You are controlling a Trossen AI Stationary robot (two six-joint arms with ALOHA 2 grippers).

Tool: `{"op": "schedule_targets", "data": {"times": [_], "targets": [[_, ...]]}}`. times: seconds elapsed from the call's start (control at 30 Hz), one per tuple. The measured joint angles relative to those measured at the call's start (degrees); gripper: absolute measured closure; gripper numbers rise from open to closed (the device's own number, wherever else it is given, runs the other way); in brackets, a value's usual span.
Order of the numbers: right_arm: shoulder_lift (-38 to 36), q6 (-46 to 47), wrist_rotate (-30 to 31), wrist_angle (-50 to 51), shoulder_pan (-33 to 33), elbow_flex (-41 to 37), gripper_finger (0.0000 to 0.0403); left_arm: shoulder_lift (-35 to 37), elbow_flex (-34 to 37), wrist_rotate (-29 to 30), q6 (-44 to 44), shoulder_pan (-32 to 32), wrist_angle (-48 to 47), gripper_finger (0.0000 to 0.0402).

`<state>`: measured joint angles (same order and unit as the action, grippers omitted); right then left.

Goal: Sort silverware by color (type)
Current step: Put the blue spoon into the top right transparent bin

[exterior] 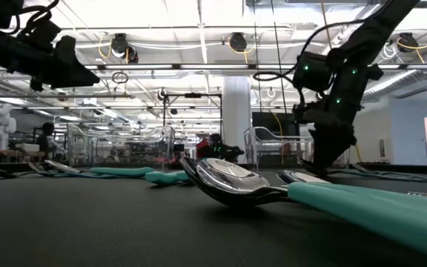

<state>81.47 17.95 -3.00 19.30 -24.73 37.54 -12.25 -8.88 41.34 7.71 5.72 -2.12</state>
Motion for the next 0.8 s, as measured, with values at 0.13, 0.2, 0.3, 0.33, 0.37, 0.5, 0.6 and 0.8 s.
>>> {"op": "schedule_targets", "data": {"times": [0.13, 0.2, 0.3, 0.33, 0.37, 0.5, 0.6, 0.8], "targets": [[1.24, -0.6, -0.16, -0.24, -1.06, 0.11, 0.0268, 0.0, 0.0, -0.96, 1.42, -0.04, -0.45, 0.0249], [0.29, 0.08, -0.14, 1.35, -1.5, 0.11, 0.0261, 0.0, 0.0, -1.09, 0.79, -0.09, -0.21, 0.0249], [-3.37, 1.2, 0.21, 5.57, -1.92, 0.26, 0.0252, 0.0, 0.0, -0.7, 0.45, -0.07, 0.22, 0.0249], [-4.85, 1.45, 0.33, 7.44, -2.12, 0.83, 0.025, 0.0, 0.0, -0.61, 0.43, -0.07, 0.12, 0.0249], [-6.28, 1.87, 0.74, 9.12, -2.25, 1.73, 0.0247, 0.0, 0.0, -0.64, 0.52, -0.07, 0.12, 0.0249], [-10.59, 5.78, 5.6, 18.13, -2.21, 3.5, 0.0239, 0.0, 0.0, -0.72, -0.16, -0.07, 0.34, 0.0249], [-10.94, 11.72, 6.0, 27.65, -2.08, 3.4, 0.0239, 0.0, 0.0, -0.78, -6.96, -0.07, 2.7, 0.0249], [-10.67, 22.89, 5.43, 35.26, 2.63, 1.32, 0.0239, -0.01, -0.57, 0.95, -13.05, -0.07, 5.71, 0.0249]]}}
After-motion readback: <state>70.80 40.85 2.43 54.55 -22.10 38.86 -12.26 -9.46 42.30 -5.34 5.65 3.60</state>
